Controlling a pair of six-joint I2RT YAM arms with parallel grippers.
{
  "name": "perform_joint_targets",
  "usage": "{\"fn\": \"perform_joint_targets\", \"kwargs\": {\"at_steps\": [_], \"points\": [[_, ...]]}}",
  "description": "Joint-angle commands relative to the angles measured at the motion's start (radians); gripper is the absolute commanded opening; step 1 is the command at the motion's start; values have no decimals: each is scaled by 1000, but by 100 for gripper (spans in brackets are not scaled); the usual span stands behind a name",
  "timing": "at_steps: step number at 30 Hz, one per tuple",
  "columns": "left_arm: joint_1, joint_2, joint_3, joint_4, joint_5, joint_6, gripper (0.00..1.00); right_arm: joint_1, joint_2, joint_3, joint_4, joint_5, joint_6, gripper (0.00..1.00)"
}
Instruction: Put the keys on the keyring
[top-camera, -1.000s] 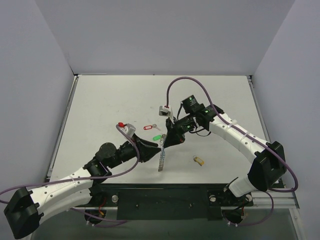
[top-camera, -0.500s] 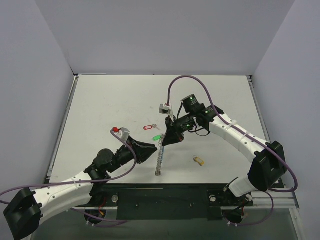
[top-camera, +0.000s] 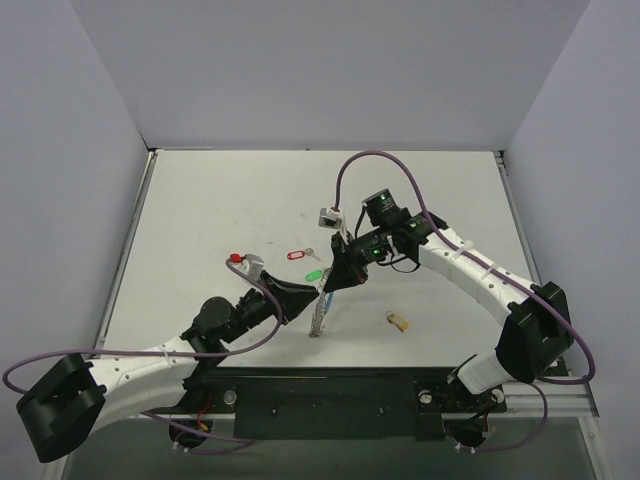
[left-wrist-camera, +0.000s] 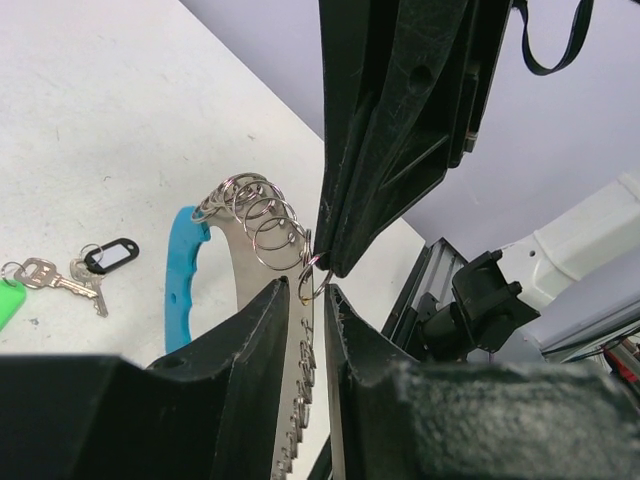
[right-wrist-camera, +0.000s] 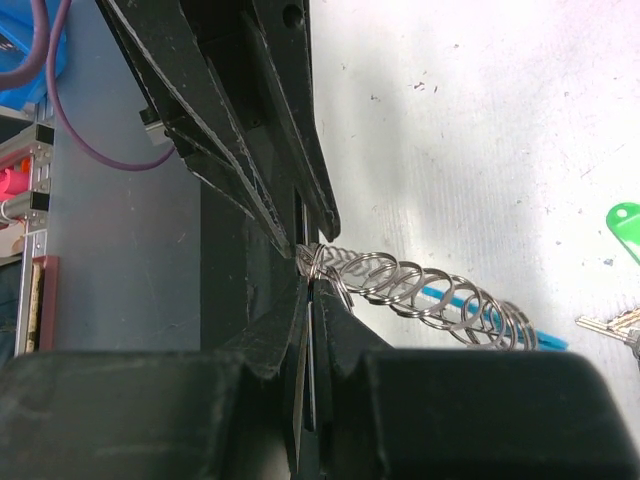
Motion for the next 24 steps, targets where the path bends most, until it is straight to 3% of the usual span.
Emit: {"fn": "perform_joint_targets", "kwargs": {"at_steps": [1, 24], "points": [[-2, 40, 23, 115, 32, 1, 31, -5, -42, -1, 24, -67, 9, 0], [-16, 95, 54, 162, 85, 2, 24, -3, -41, -7, 39, -70, 25, 0]]}}
